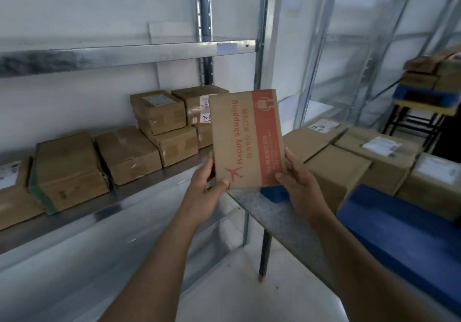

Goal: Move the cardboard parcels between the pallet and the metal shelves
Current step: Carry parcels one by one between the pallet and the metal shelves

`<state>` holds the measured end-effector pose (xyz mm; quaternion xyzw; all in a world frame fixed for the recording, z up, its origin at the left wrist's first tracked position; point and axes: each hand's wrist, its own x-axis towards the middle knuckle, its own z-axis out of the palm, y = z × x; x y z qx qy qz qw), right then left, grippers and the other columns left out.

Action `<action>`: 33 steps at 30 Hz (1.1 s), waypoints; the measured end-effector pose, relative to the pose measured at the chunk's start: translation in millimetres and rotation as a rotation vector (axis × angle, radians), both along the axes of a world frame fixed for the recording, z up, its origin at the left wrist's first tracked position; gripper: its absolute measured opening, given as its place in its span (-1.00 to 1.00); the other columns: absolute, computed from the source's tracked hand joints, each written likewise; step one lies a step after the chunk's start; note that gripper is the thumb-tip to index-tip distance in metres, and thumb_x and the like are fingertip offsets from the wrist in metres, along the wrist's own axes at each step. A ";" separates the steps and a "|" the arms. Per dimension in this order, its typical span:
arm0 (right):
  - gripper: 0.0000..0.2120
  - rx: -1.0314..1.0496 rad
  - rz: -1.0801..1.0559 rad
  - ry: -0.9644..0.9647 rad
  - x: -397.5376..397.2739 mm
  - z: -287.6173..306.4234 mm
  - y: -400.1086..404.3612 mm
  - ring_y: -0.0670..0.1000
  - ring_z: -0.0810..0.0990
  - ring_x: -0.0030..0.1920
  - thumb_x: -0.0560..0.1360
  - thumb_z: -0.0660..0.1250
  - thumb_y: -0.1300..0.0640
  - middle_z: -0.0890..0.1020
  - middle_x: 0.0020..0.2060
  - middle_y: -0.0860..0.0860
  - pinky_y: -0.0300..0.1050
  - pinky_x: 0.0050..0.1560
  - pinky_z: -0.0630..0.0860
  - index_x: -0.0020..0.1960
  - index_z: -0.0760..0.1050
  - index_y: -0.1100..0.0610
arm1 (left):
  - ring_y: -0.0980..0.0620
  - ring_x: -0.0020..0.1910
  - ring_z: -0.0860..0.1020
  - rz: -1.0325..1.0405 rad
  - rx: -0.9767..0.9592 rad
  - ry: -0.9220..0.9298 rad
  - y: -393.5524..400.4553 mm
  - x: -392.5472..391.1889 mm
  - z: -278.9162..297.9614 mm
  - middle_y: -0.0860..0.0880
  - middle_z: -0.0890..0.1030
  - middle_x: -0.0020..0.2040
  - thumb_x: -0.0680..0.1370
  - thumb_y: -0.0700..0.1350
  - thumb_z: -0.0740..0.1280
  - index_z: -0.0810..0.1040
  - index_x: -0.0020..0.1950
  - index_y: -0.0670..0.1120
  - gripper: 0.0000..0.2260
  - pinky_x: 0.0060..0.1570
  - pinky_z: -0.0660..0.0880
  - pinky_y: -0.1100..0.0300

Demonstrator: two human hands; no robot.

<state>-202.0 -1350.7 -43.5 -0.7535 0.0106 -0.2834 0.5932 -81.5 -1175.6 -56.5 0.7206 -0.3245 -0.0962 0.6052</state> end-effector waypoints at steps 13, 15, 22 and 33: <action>-0.40 0.151 -0.560 0.102 -136.0 -32.7 -101.5 0.03 0.49 0.26 0.55 0.23 0.32 0.52 0.25 -0.01 0.19 0.27 0.44 0.50 0.18 -0.05 | 0.64 0.01 0.33 -0.376 0.107 -0.001 -150.2 -84.7 -2.4 0.53 0.33 0.09 0.58 -0.08 0.25 0.09 0.17 0.56 -0.45 -0.11 0.33 0.57; -0.40 0.177 -0.627 0.111 -151.6 -35.4 -112.4 0.04 0.50 0.25 0.54 0.25 0.31 0.51 0.25 0.00 0.19 0.28 0.43 0.49 0.19 -0.07 | 0.69 -0.04 0.31 -0.445 0.111 0.000 -173.0 -94.4 -3.6 0.50 0.26 0.12 0.59 -0.11 0.24 0.07 0.26 0.45 -0.47 -0.15 0.32 0.63; -0.41 0.270 -0.820 0.197 -190.5 -48.3 -136.6 -0.03 0.51 0.21 0.55 0.30 0.14 0.52 0.22 -0.10 0.10 0.25 0.47 0.48 0.15 -0.16 | 0.39 0.24 0.16 -0.621 0.186 -0.019 -239.9 -122.4 -9.5 0.27 0.14 0.32 0.62 -0.15 0.17 -0.05 0.53 0.12 -0.43 -0.01 0.14 0.71; -0.36 0.364 -0.992 0.414 -174.6 -84.8 -161.0 -0.09 0.51 0.09 0.53 0.33 0.02 0.52 0.12 -0.16 -0.29 -0.13 0.46 0.51 0.10 -0.11 | 0.04 0.52 -0.06 -0.630 0.645 -0.399 -298.3 -92.6 -37.6 0.05 0.06 0.55 0.61 0.03 0.12 -0.04 0.54 0.09 -0.45 0.48 -0.12 -0.07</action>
